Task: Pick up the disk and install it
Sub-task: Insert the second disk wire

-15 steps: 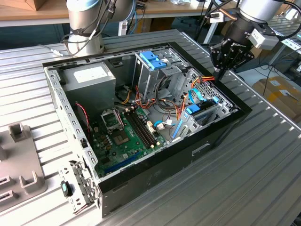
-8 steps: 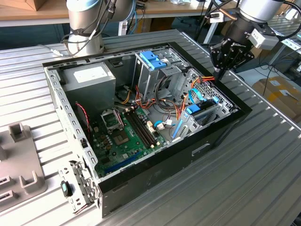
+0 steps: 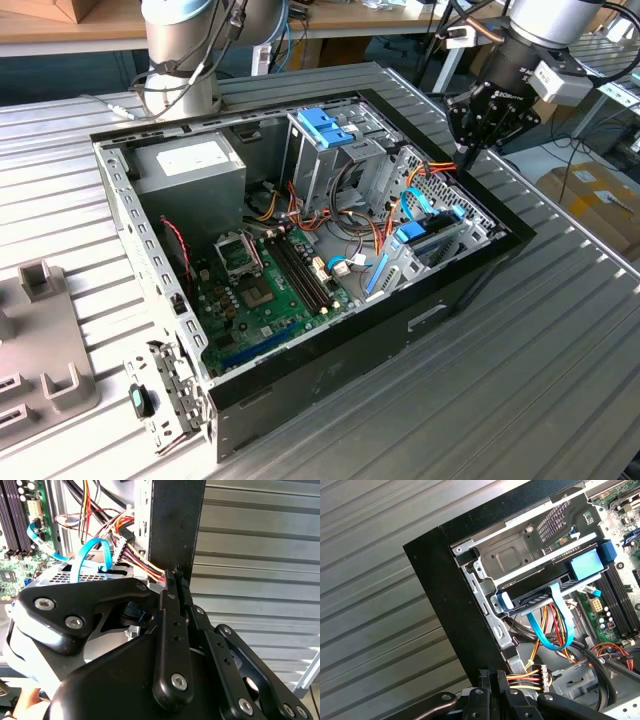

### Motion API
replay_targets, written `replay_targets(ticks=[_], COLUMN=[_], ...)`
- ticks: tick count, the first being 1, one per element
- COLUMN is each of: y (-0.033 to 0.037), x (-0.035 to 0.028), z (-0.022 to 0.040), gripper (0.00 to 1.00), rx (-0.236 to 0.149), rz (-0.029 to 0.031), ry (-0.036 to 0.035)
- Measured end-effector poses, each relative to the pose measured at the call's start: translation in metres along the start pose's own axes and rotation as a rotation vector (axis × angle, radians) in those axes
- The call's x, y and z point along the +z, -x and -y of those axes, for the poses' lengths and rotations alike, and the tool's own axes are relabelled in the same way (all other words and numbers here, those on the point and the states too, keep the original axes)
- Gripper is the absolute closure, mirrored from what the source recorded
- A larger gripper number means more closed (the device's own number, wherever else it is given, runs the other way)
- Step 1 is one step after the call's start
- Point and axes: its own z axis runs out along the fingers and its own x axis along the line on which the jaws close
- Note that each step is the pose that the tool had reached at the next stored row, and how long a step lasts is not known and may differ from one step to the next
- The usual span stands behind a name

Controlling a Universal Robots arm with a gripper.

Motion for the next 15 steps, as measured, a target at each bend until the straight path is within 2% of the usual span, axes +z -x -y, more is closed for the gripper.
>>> replay_targets(ticks=[3, 7, 15], y=[0.0, -0.0001, 0.0008], x=[-0.0068, -0.0112, -0.0115], z=[0.0001, 0.0002, -0.0009], gripper=[0.84, 0.84, 0.84], rx=[0.0, 0.0, 0.0], rz=[0.0, 0.0001, -0.0002], ry=[0.0, -0.0002, 0.0005])
